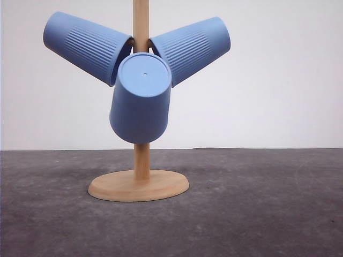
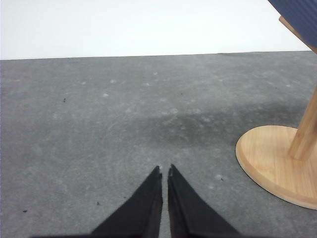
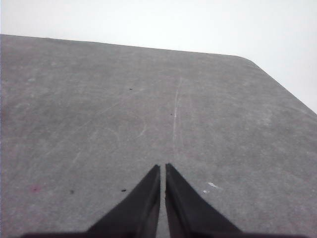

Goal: Place three cups

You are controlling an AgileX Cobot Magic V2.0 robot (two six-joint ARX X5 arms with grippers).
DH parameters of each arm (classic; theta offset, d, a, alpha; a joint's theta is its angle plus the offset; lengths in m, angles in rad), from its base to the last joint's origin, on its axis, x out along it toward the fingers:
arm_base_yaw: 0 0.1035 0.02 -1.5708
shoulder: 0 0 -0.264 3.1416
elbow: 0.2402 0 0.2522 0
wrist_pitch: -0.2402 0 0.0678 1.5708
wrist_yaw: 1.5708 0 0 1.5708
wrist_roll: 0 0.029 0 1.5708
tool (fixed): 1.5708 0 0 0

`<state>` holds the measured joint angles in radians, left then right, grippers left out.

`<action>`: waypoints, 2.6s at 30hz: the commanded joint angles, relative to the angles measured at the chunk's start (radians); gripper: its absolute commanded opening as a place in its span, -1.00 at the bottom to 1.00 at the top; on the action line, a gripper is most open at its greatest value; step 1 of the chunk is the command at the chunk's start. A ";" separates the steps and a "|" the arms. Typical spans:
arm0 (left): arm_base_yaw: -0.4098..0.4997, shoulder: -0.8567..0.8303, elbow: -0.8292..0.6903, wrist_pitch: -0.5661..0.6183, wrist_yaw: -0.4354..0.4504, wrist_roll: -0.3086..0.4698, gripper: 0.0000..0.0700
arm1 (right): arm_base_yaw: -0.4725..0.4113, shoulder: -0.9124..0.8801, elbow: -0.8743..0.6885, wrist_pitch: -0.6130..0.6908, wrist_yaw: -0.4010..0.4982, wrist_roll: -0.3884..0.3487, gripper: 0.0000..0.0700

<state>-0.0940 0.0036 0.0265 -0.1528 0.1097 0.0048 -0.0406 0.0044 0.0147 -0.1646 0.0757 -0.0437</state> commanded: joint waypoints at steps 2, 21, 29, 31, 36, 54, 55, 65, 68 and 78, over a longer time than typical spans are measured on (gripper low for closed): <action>0.000 0.000 -0.013 0.012 -0.002 -0.002 -1.00 | -0.002 -0.001 -0.002 0.007 0.004 0.014 -0.95; 0.000 0.000 -0.013 0.012 -0.002 -0.002 -1.00 | -0.002 -0.001 -0.002 0.007 0.004 0.014 -0.95; 0.000 0.000 -0.013 0.012 -0.002 -0.002 -1.00 | -0.002 -0.001 -0.002 0.007 0.004 0.014 -0.95; 0.000 0.000 -0.013 0.012 -0.002 -0.002 -1.00 | -0.002 -0.001 -0.002 0.007 0.004 0.014 -0.95; 0.000 0.000 -0.013 0.012 -0.002 -0.002 -1.00 | -0.002 -0.001 -0.002 0.007 0.004 0.014 -0.95; 0.000 0.000 -0.013 0.012 -0.002 -0.002 -1.00 | -0.002 -0.001 -0.002 0.007 0.004 0.014 -0.95; 0.000 0.000 -0.013 0.012 -0.002 -0.002 -1.00 | -0.002 -0.001 -0.002 0.007 0.004 0.014 -0.95; 0.000 0.000 -0.013 0.012 -0.002 -0.002 -1.00 | -0.002 -0.001 -0.002 0.007 0.004 0.014 -0.95; 0.000 0.000 -0.013 0.012 -0.002 -0.002 -1.00 | -0.002 -0.001 -0.002 0.007 0.004 0.014 -0.95; 0.000 0.000 -0.013 0.012 -0.002 -0.002 -1.00 | -0.002 -0.001 -0.002 0.007 0.004 0.014 -0.95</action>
<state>-0.0940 0.0036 0.0265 -0.1528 0.1097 0.0044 -0.0406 0.0044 0.0147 -0.1646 0.0757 -0.0433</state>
